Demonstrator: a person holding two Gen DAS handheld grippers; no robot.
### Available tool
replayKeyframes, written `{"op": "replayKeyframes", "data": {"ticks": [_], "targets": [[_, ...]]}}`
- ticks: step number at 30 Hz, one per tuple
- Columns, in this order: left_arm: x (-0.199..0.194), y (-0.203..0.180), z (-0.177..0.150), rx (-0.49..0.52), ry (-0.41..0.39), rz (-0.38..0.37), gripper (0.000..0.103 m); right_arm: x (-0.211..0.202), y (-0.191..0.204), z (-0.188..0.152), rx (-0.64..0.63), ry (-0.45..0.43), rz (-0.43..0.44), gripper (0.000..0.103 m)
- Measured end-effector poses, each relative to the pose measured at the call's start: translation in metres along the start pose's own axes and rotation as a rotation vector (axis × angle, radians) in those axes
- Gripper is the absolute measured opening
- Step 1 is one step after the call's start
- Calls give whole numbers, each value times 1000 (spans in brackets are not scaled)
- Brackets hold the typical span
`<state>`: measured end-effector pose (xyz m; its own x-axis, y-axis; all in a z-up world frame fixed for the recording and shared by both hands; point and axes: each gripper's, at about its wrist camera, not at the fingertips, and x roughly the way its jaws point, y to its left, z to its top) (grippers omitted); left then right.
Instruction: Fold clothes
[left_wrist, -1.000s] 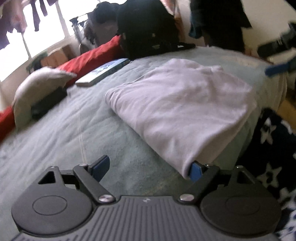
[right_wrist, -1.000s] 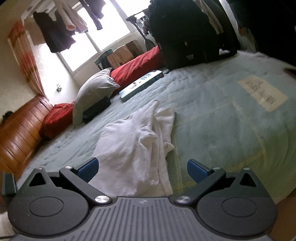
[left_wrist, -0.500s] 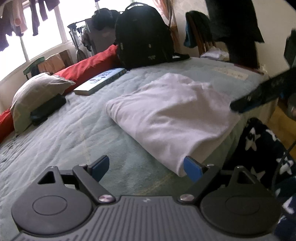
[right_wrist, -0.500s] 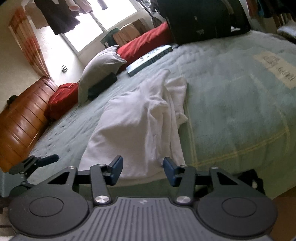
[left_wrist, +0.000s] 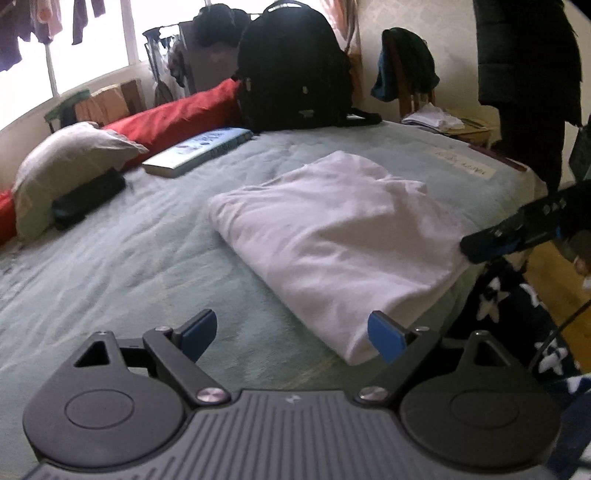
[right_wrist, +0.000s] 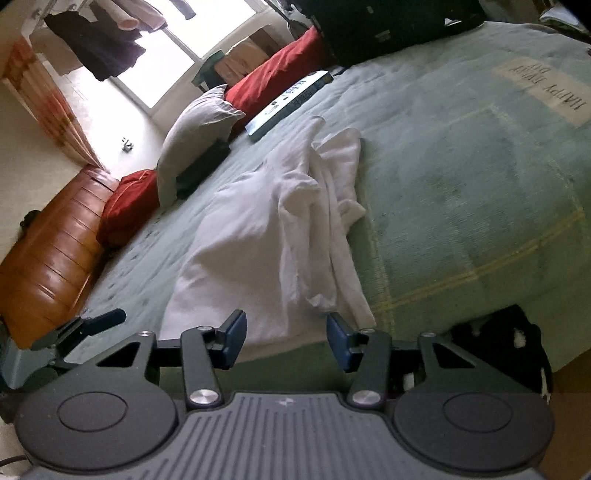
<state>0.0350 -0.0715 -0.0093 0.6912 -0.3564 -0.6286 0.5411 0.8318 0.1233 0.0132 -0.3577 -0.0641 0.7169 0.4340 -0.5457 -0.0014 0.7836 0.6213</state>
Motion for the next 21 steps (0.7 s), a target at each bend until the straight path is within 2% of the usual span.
{"op": "replayKeyframes", "data": {"ticks": [4,9,12,15,17,18,19,21], "targets": [[4,-3,7,6,1,9,90,6,-2,3,10,-15,24,55],[11,-5,6,-17,26,-15,90,12,-16,5,53,-36,69,55],[14,-6,7,-21,38,-12,90,10,-21,5,69,-55,121,48],[16,-7,10,-27,39,-12,90,15,-26,6,72,-47,109,49],[18,-8,11,-29,46,-13,90,22,-37,3,128,-41,141,47],[19,-9,11,-25,50,-11,90,21,-37,3,127,-48,138,37],[20,-10,11,-21,53,-10,90,19,-37,3,123,-57,134,19],[20,-11,12,-12,59,-8,90,15,-37,3,115,-75,124,16]]}}
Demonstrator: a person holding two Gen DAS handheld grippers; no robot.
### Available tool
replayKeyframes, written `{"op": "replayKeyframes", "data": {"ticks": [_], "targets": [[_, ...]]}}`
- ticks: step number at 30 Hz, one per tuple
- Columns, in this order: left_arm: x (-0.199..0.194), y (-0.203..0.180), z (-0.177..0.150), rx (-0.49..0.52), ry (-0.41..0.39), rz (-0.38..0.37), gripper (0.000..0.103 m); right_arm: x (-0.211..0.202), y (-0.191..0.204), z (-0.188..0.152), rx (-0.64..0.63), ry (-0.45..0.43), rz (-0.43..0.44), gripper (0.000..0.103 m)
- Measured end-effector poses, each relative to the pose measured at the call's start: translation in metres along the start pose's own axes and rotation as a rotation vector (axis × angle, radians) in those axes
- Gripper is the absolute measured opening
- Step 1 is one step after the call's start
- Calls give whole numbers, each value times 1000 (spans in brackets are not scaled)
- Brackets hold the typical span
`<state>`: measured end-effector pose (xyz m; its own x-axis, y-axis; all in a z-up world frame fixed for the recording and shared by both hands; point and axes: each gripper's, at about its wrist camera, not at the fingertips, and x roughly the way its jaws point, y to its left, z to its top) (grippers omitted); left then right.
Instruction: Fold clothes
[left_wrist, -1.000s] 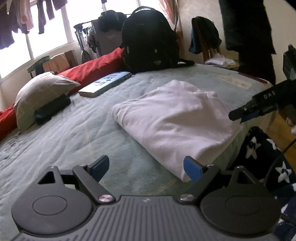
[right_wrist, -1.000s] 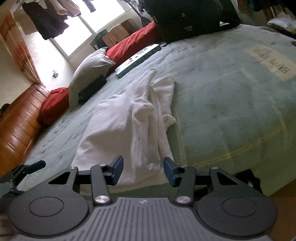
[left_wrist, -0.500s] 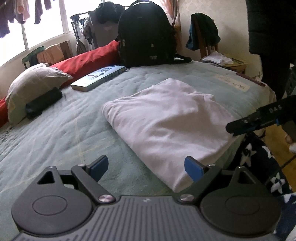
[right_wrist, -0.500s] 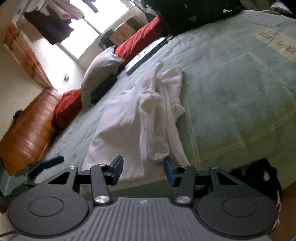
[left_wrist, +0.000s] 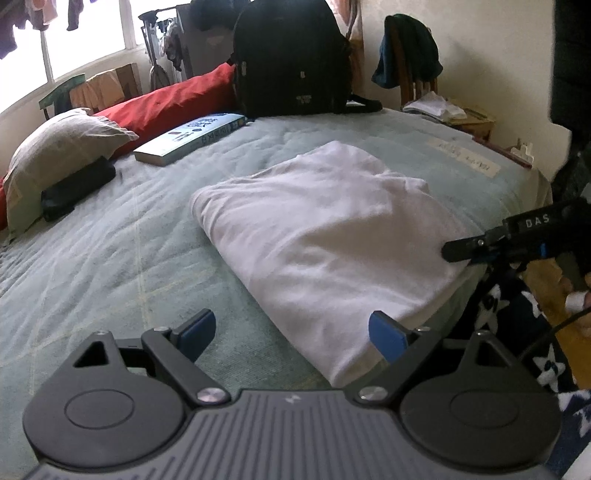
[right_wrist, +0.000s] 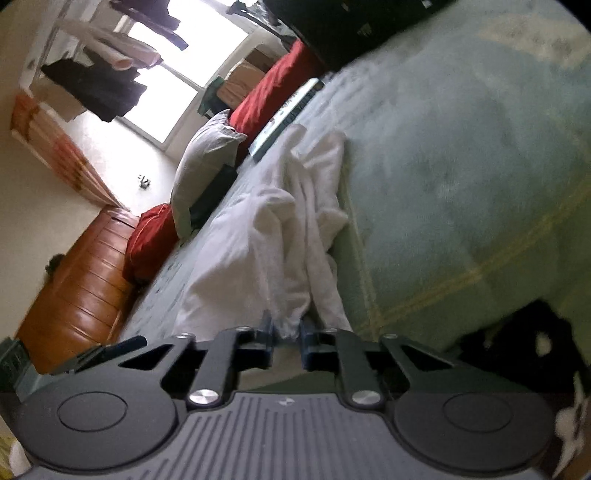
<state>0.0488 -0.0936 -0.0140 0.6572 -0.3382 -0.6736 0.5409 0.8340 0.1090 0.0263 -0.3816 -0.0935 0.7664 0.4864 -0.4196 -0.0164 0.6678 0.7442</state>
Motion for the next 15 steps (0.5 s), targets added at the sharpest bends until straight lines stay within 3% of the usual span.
{"op": "replayKeyframes", "data": {"ticks": [7,15], "targets": [[1,-10,14,42,-18,-41,91,-30,20,14,-75,-81,24,12],[34,-11,23,17,23,-167,92,-10,-7,3,0,16,-70,13]]}}
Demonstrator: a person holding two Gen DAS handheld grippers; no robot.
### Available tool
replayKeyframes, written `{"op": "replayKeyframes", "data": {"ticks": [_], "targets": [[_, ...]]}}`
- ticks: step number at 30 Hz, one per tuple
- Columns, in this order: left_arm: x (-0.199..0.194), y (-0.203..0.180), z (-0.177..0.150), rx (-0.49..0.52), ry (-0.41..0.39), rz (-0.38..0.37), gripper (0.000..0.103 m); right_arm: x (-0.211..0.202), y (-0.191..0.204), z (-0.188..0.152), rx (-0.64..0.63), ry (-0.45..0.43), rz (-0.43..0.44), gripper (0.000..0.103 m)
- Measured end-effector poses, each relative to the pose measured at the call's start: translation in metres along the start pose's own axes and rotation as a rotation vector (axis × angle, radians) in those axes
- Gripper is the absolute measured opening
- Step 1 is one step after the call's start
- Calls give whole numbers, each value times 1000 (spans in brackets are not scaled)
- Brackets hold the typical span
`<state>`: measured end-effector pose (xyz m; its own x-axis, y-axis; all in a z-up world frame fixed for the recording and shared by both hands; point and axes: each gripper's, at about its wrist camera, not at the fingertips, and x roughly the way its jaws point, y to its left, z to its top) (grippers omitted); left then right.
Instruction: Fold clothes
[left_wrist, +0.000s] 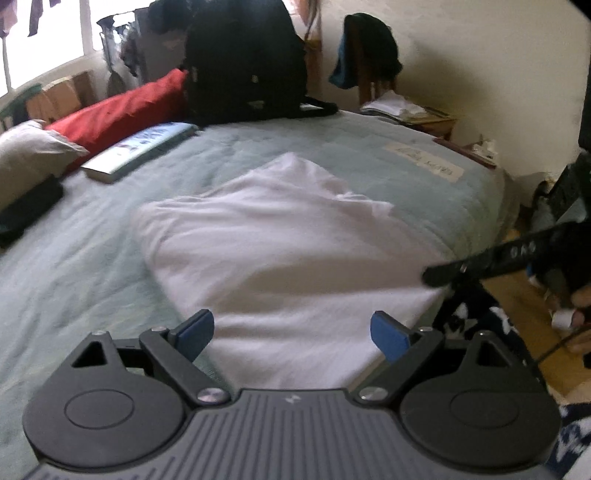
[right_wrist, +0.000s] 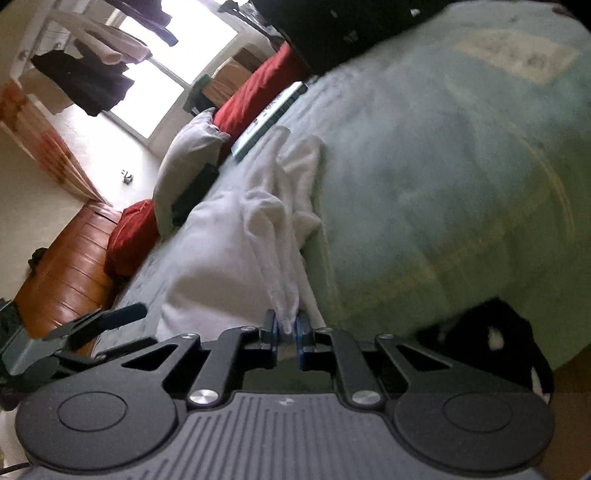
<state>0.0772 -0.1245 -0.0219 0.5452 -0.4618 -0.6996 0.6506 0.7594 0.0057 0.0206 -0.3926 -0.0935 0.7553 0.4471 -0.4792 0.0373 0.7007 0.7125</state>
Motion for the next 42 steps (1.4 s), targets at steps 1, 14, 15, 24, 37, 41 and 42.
{"op": "replayKeyframes", "data": {"ticks": [1,14,15,24,37,41,42], "targets": [[7,3,0,-17,16,-17,92,-2,0,1,2,-1,3,16],[-2,25,18,-59,-52,13,92,-16,27,41,-106,-122,33,62],[-1,28,21,-70,-56,26,92,-10,29,42,-111,-110,47,68],[11,45,27,-173,-71,36,92,25,28,56,-113,-56,100,73],[25,36,39,-122,-57,80,92,50,31,71,-150,-50,125,79],[26,35,40,-119,-55,93,92,51,43,70,-216,-61,130,83],[26,35,40,-119,-54,92,92,53,43,71,-219,-60,124,83]]}}
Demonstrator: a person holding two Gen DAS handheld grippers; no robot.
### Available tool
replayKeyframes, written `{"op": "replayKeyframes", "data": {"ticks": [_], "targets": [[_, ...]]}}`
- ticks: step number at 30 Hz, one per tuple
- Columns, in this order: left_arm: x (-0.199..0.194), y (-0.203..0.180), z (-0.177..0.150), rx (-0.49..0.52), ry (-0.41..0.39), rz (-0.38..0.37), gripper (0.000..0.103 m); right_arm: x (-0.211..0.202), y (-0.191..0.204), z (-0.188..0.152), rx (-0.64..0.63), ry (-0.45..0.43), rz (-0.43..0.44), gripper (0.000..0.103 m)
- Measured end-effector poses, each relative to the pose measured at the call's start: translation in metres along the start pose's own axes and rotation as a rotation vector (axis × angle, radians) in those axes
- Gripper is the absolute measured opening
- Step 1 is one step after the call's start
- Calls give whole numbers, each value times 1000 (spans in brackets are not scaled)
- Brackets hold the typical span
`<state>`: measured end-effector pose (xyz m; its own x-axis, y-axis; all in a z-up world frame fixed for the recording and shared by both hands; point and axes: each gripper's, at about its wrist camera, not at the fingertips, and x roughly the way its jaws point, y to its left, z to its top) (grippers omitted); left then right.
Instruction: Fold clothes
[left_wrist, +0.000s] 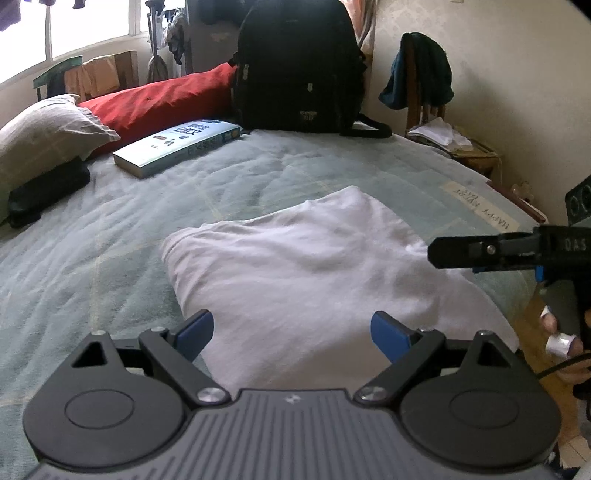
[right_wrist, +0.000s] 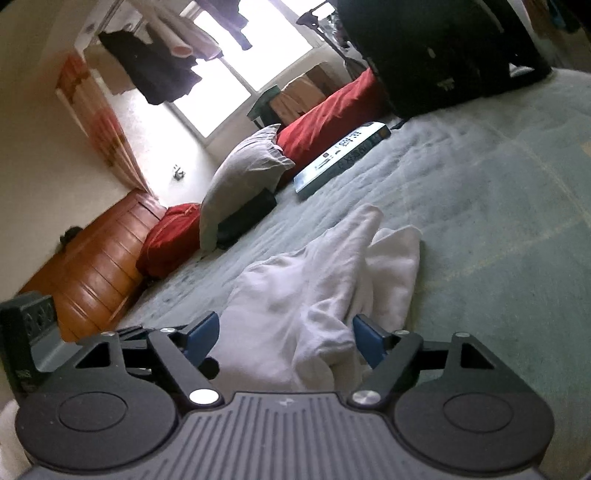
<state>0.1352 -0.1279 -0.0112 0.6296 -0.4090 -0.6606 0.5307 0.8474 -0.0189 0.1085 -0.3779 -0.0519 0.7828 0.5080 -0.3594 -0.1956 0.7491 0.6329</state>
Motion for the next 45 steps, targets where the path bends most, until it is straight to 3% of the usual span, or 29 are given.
{"op": "replayKeyframes", "data": {"ticks": [11,14,19,29,32,34,37,40,45], "targets": [[-1,3,0,-14,-5,1,92,3,9,3,12,-10,-2,87],[-1,5,0,-24,-5,-1,92,-2,11,2,7,-23,39,87],[0,5,0,-26,-4,0,92,10,-11,8,80,6,24,87],[-4,10,-2,-38,-14,0,92,53,-68,35,304,135,271,87],[-6,11,-3,-48,-17,0,92,61,-86,39,371,143,297,71],[-6,12,-3,-55,-14,-2,92,64,-96,39,397,151,283,41],[-5,11,-4,-56,-8,-3,92,64,-97,36,392,140,240,19],[-8,9,-4,-48,-9,-6,92,58,-84,36,334,103,203,13],[-11,8,-3,-44,-22,-10,92,38,-60,49,214,35,131,13]]}}
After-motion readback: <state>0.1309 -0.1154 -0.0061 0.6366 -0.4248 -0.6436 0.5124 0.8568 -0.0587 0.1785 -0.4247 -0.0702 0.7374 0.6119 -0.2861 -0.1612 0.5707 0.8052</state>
